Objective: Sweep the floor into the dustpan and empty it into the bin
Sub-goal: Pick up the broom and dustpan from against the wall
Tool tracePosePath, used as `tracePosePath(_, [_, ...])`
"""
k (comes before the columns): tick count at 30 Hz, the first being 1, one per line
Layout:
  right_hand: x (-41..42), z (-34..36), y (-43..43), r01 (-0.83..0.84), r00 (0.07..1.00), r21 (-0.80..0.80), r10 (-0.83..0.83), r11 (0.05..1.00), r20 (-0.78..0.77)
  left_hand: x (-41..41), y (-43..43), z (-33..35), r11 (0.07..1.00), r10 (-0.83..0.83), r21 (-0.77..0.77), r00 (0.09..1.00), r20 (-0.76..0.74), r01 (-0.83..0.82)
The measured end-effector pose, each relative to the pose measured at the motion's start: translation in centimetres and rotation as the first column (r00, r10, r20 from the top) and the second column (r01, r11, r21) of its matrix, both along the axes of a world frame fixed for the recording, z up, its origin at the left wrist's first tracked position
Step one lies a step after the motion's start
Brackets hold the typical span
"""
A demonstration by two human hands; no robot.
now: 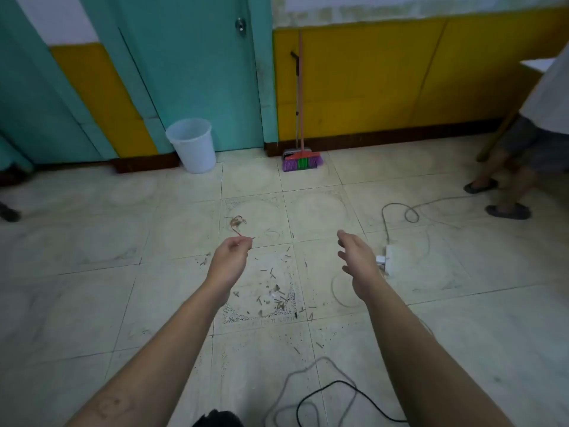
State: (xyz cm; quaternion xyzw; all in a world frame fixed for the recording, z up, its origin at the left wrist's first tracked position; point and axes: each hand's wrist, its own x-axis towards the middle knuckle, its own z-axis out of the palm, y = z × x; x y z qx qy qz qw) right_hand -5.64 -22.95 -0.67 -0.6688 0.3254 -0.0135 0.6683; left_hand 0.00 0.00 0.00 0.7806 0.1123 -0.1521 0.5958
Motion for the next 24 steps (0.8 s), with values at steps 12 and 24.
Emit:
tracePosePath(12, [9.8,0.0,-2.5,0.028,0.999,-0.024,-0.027,0.999,0.017,10.0,-4.2,-1.9,0.995,-0.021,-0.099,1.0,-0.019,0.019])
tracePosePath(24, [27.5,-1.9,-4.4,0.007,0.992,-0.01,-0.008,1.0,-0.126,27.3,-6.2,-4.5,0.986,0.032,-0.158,0.99,-0.134,-0.054])
